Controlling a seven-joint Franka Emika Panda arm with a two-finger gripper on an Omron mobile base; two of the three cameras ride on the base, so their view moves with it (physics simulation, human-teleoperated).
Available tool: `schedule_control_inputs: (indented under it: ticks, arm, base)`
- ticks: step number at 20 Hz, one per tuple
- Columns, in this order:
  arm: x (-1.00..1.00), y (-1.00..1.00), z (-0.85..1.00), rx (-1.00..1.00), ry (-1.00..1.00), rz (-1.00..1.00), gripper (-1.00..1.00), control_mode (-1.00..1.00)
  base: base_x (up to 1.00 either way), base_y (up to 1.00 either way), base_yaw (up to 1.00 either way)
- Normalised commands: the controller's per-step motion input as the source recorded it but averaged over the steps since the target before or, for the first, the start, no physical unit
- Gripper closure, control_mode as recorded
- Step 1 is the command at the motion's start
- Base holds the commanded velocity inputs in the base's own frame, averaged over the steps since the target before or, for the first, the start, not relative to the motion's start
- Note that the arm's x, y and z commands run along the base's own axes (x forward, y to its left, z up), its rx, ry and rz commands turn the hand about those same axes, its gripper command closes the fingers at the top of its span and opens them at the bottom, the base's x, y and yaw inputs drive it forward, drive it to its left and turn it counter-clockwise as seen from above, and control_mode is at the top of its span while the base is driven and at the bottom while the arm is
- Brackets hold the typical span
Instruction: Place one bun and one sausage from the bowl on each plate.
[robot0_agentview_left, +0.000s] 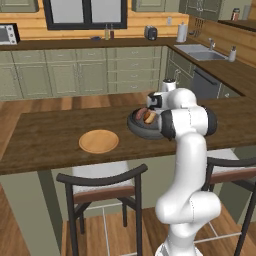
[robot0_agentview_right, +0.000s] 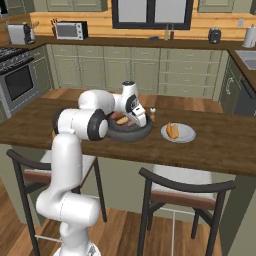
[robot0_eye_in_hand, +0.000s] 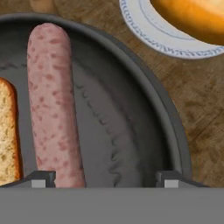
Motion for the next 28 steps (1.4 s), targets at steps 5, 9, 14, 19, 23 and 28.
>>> schedule_control_inputs:
  ticks: [5, 9, 14, 19, 23, 28]
  arm:
    - [-0.08, -0.02, -0.52, 0.0, 0.03, 0.0, -1.0, -1.0]
    - [0.0, 0.29, -0.64, 0.0, 0.02, 0.0, -1.0, -1.0]
    - [0.0, 0.49, -0.66, 0.0, 0.03, 0.01, -1.0, -1.0]
    - [-0.25, 0.13, 0.16, 0.0, -0.07, -0.02, -1.0, -1.0]
    - [-0.38, 0.49, 0.31, 0.0, -0.19, -0.03, -1.0, -1.0]
    - [-0.04, 0.72, 0.0, 0.0, -0.02, 0.01, -1.0, -1.0]
  base:
    - [0.0, 0.0, 0.0]
    - [0.0, 0.0, 0.0]
    - [0.0, 0.0, 0.0]
    - [0.0, 0.0, 0.0]
    - [0.0, 0.0, 0.0]
    - [0.0, 0.0, 0.0]
